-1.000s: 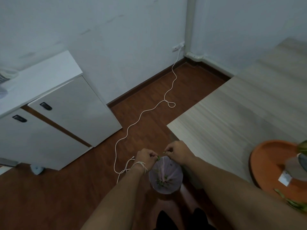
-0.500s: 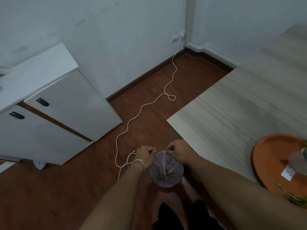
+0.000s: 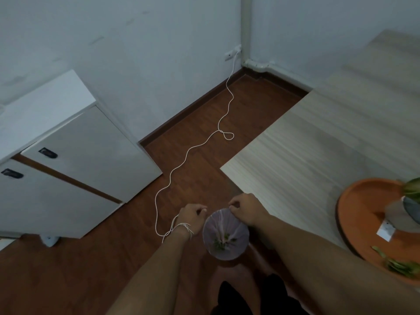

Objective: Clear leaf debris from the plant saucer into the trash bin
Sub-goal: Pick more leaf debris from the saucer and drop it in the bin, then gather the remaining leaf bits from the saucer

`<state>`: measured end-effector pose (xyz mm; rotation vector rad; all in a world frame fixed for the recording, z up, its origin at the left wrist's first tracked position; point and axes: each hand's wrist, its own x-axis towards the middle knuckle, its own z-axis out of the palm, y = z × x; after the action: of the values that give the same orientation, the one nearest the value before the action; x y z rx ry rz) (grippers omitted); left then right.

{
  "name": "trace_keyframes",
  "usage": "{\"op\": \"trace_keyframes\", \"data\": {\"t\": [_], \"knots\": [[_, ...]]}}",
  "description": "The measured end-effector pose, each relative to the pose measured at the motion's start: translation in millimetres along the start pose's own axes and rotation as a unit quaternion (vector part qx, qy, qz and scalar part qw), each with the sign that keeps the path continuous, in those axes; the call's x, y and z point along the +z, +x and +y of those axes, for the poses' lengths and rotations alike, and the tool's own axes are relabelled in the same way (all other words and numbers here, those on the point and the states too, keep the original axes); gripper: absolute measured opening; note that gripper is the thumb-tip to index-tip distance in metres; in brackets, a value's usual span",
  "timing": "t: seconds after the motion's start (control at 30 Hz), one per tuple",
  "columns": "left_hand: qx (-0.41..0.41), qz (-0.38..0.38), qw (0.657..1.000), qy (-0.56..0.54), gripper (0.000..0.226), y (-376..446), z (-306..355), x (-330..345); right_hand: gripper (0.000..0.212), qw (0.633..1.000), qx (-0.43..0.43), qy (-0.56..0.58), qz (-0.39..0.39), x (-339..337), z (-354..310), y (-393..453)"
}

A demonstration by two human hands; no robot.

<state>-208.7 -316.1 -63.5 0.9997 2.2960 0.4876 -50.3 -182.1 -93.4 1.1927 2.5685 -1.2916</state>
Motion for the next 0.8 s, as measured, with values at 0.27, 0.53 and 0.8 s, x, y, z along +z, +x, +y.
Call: {"op": "trace_keyframes", "data": {"t": [0.27, 0.53, 0.8], "knots": [[0.027, -0.014, 0.999, 0.015, 0.022, 2.2, 26.1, 9.2, 0.019, 0.998, 0.011, 0.031, 0.053, -28.7, 11.5, -17.7], [0.121, 0.004, 0.992, 0.033, 0.031, 4.0, 85.4, 18.3, 0.017, 0.989, 0.035, 0.068, 0.123, -77.7, 42.1, -56.1], [0.204, -0.042, 0.978, 0.017, 0.016, 10.7, 183.2, 62.3, 0.019, 0.97, 0.103, 0.069, 0.207, -145.1, 105.6, -130.6]]}}
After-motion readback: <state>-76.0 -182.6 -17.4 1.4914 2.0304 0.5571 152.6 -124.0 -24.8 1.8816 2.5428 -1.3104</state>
